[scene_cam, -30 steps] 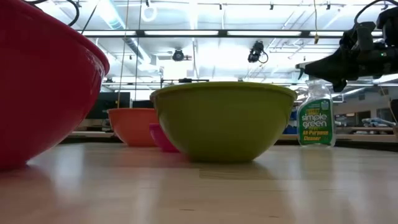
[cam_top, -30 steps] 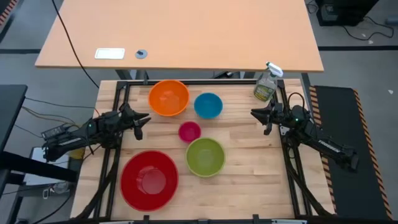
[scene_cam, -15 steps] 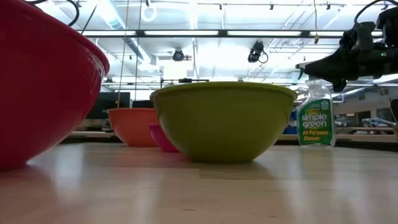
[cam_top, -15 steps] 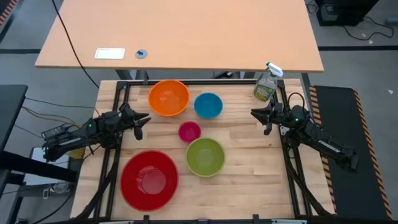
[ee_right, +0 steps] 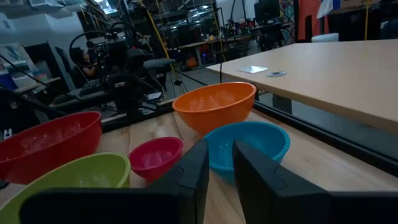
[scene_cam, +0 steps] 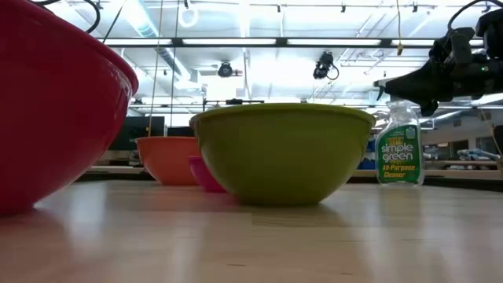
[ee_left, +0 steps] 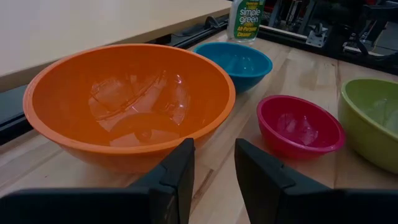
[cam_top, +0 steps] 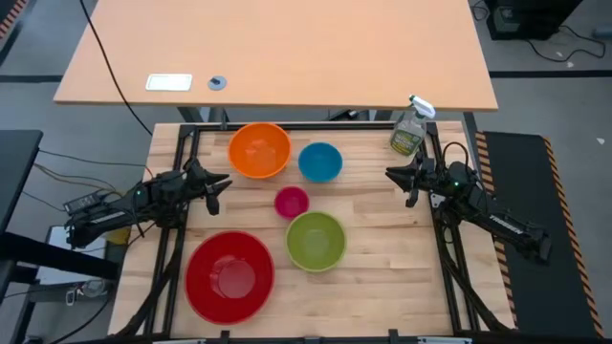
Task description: Nest bowls inside each other
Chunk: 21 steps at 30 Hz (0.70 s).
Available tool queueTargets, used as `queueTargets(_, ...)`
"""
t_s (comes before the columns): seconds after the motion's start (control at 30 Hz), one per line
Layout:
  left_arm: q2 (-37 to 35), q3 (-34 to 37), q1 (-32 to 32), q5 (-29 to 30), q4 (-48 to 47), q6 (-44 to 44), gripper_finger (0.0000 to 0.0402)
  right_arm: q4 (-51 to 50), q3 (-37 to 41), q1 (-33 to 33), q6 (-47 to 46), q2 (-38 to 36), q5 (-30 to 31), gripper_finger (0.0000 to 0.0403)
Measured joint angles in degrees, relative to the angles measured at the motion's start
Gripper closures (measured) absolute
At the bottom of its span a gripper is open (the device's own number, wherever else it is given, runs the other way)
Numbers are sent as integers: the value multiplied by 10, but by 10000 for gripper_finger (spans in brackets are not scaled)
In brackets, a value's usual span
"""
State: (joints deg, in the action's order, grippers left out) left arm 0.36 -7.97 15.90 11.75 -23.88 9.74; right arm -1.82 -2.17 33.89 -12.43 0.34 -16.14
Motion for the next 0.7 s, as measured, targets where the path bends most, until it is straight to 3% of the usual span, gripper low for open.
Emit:
queueTargets(0.6,0,0,0,0,3,0,285,2,0,0,0,0,0,321)
queueTargets(0.7,0,0,0,0,48,1,285,45,0,0,-19,0,26,321)
